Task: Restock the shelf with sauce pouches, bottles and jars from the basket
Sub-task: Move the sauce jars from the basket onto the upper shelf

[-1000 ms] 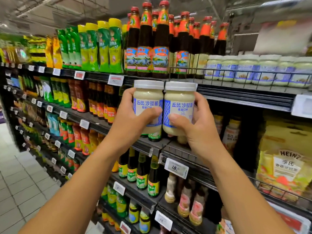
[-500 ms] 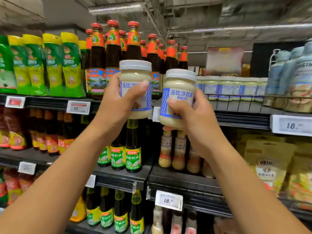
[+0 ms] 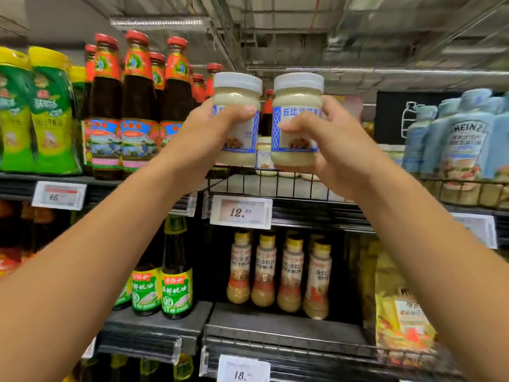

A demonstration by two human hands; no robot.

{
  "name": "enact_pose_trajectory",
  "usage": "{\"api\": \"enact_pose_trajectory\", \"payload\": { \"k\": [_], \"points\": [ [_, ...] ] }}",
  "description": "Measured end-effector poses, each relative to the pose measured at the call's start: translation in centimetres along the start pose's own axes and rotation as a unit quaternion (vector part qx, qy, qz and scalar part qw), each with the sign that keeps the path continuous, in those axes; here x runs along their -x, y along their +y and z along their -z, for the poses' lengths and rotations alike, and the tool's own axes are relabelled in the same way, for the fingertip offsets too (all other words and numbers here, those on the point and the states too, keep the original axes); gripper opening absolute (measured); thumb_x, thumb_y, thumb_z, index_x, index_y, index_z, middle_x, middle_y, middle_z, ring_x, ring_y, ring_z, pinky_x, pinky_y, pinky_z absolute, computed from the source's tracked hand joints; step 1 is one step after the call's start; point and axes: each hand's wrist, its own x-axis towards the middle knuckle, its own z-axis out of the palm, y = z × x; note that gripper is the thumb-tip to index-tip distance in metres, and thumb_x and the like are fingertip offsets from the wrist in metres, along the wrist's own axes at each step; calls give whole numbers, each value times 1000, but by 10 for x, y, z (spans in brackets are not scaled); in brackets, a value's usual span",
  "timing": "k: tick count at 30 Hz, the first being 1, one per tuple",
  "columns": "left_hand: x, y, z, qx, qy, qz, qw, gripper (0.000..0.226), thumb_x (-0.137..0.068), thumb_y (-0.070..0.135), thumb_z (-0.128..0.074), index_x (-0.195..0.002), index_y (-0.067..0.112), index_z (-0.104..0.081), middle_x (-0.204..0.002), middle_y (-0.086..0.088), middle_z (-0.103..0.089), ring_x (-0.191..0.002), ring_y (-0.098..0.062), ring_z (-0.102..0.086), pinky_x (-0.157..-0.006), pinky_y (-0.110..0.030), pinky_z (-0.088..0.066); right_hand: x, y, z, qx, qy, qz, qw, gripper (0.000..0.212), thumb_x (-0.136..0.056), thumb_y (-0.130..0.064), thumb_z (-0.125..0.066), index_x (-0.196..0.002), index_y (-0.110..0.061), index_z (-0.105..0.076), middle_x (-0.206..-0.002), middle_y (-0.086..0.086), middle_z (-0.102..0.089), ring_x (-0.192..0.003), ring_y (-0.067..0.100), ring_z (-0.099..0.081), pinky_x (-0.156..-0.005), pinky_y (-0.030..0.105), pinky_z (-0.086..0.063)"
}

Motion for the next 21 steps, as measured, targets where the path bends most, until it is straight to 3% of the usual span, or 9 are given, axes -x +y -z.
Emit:
{"api": "enact_pose_trajectory", "payload": {
  "k": [3, 5, 8, 10, 13, 17, 19, 21],
  "points": [
    [-14, -3, 0, -24, -8, 3, 1000, 58, -77, 32, -67, -129, 9, -58, -122, -18, -68, -108, -32, -68, -85, -47, -55, -15, -3, 7, 27, 10, -3, 1000, 51, -81, -2, -75, -125, -6, -50, -105, 14, -70, -90, 26, -74, -72, 52, -62],
    [-25, -6, 4, -37, -13, 7, 999, 54, -77, 33, -69, -125, 9, -61, -113, -17, -70, -97, -25, -68, -74, -40, -58, -24, -5, 11, 81, 25, -6, 996, 56, -76, -6, -81, -124, -8, -53, -104, 10, -72, -91, 21, -75, -72, 50, -62],
    [-42, -14, 11, -81, -14, 23, 996, 36, -77, 32, -75, -109, 15, -70, -93, -6, -71, -84, -21, -69, -61, -35, -58, -37, -4, 18, 203, 22, -40, 978, 59, -69, -18, -89, -117, -19, -56, -108, 3, -73, -98, 18, -73, -86, 47, -60],
    [-52, -21, 17, -121, -20, 42, 992, 38, -71, 37, -79, -102, 16, -73, -93, -6, -75, -87, -25, -73, -70, -42, -62, -46, 1, 17, 284, 8, -67, 956, 52, -65, -24, -91, -107, -25, -59, -106, 1, -74, -103, 20, -70, -85, 39, -54],
    [-60, -29, 25, -178, -49, 83, 979, 56, -57, 45, -84, -103, 14, -75, -97, -6, -78, -95, -25, -74, -87, -44, -58, -60, 7, 13, 391, -7, -104, 914, 45, -62, -31, -93, -92, -18, -61, -86, 1, -65, -79, 18, -61, -65, 32, -53],
    [-70, -38, 37, -271, -114, 120, 948, 51, -61, 46, -87, -102, 17, -76, -93, 3, -78, -92, -16, -74, -75, -32, -56, -74, 19, 7, 448, -27, -157, 880, 58, -59, -35, -95, -98, -4, -66, -85, 9, -65, -57, 17, -63, -53, 26, -57],
    [-73, -42, 42, -292, -130, 133, 938, 51, -61, 46, -87, -102, 18, -76, -97, 1, -78, -91, -14, -73, -70, -28, -52, -78, 25, 7, 443, -30, -165, 881, 60, -59, -32, -95, -100, -2, -65, -89, 12, -67, -58, 19, -67, -58, 32, -61],
    [-74, -45, 44, -292, -144, 140, 935, 51, -60, 46, -87, -103, 20, -76, -101, -1, -77, -90, -14, -71, -72, -29, -51, -80, 28, 9, 437, -38, -175, 881, 66, -58, -32, -96, -106, 0, -64, -101, 15, -72, -81, 28, -74, -76, 46, -63]
  ]
}}
